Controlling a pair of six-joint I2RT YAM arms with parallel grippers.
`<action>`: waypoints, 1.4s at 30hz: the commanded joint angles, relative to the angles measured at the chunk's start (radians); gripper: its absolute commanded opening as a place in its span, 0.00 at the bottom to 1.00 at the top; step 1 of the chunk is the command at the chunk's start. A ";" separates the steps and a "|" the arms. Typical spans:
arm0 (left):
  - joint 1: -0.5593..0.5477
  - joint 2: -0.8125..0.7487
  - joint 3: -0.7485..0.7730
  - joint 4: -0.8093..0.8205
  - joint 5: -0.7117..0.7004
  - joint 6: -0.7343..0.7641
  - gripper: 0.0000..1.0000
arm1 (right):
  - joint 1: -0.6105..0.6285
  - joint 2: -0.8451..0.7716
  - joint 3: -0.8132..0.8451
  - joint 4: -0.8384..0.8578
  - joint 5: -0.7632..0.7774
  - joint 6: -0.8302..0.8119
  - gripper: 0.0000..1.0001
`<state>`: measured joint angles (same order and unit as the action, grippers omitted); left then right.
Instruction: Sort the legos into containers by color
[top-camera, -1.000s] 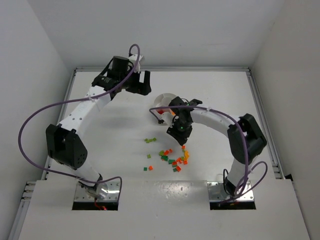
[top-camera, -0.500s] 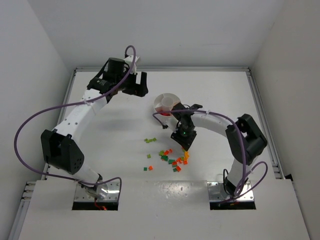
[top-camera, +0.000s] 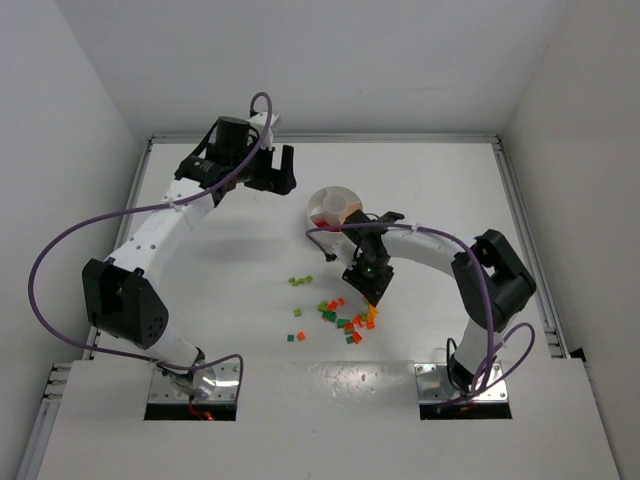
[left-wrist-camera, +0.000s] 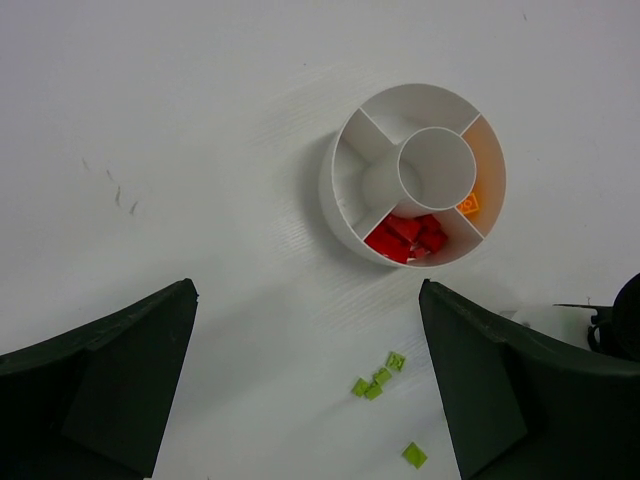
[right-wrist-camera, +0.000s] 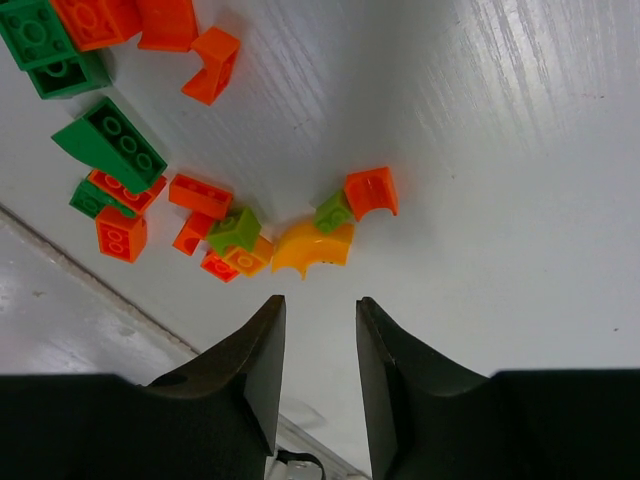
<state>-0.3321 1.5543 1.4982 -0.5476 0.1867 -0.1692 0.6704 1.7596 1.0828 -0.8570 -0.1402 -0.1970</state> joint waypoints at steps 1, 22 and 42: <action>0.008 -0.019 -0.006 0.020 -0.001 -0.001 1.00 | 0.008 0.001 -0.003 0.015 -0.019 0.050 0.35; 0.018 -0.019 -0.015 0.020 -0.020 0.008 1.00 | 0.008 0.104 -0.021 0.015 -0.010 0.096 0.26; 0.027 -0.019 -0.024 0.020 -0.020 0.027 1.00 | 0.008 0.092 0.009 0.012 -0.021 0.084 0.00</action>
<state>-0.3183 1.5543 1.4807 -0.5453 0.1677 -0.1566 0.6712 1.8919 1.0748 -0.8696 -0.1646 -0.0975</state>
